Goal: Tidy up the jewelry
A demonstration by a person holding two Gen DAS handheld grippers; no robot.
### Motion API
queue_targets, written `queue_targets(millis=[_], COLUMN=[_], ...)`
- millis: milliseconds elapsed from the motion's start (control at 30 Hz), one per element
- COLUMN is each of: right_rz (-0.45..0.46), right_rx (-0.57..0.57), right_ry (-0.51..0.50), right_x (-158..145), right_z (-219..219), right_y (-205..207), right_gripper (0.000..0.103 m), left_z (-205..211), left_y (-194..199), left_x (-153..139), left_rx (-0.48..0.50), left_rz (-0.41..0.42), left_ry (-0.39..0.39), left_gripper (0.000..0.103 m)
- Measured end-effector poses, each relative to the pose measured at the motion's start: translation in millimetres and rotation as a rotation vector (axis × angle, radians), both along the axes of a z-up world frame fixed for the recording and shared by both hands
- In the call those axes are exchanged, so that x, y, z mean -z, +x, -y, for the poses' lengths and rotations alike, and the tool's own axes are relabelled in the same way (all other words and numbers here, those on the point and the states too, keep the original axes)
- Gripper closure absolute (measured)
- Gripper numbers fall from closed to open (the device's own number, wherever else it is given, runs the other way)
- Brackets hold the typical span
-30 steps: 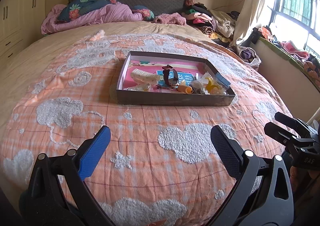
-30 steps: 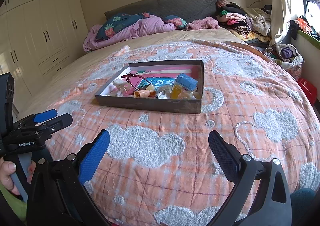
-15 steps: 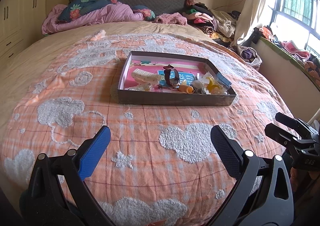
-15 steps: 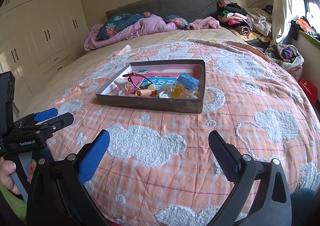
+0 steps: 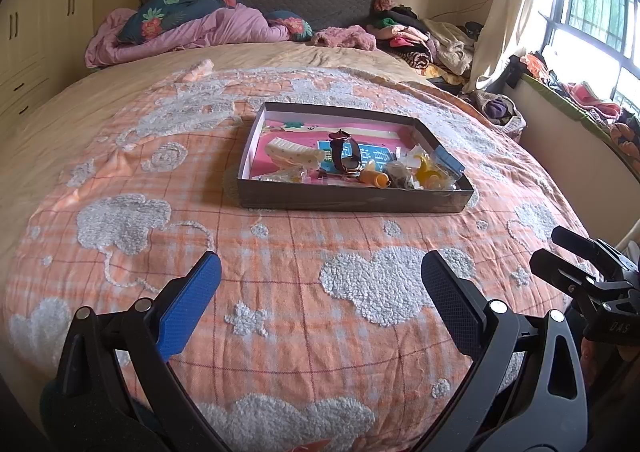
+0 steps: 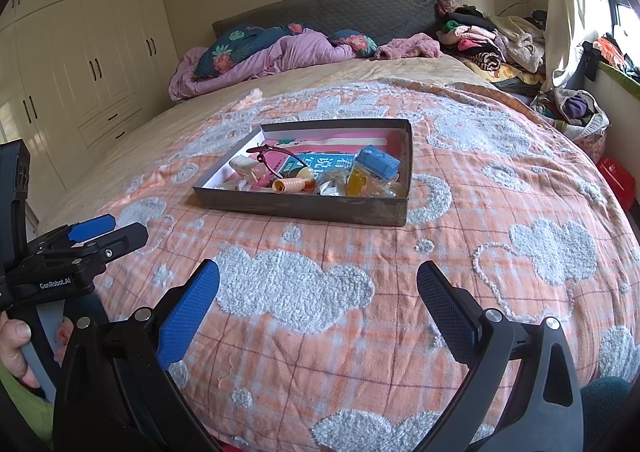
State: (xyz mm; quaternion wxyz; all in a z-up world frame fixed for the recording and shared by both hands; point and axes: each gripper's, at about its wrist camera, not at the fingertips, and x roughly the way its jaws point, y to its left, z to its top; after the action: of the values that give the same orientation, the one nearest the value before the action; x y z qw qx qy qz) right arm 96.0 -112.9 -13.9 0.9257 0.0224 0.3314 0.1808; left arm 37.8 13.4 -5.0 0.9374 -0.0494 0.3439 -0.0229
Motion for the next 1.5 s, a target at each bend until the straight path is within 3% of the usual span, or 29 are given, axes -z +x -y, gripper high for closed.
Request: queue_targets(millis=[767, 1133, 1233, 1333, 1500], right_rz=[-0.003, -0.022, -0.040, -0.067, -0.159], right_rx=[0.009, 0.105, 0.184, 0.286, 0.520], right_ry=[-0.013, -0.020, -0.015, -0.033, -0.129], right_x=[3.0, 11.7, 14.3, 17.9, 45.2], right_z=[1.0, 34.3, 62.9, 102.5, 183.4], right_y=[2.0, 32.8, 56.0, 95.8, 181.5], right_gripper=[0.005, 0.005, 0.005, 0.005, 0.005], left_z=[-3.8, -22.7, -53.7, -101.8, -212.8], left_y=[-0.4, 18.4, 39.9, 78.4, 165.1], left_x=[-0.6, 9.2, 10.9, 11.5, 37.5], left_rx=[-0.015, -0.105, -0.165, -0.291, -0.577], left_rz=[-0.007, -0.099, -0.138, -0.167, -0.237], left_ry=[0.006, 0.006, -0.042, 0.001, 0.068], left_gripper=[0.009, 0.009, 0.009, 0.009, 0.009])
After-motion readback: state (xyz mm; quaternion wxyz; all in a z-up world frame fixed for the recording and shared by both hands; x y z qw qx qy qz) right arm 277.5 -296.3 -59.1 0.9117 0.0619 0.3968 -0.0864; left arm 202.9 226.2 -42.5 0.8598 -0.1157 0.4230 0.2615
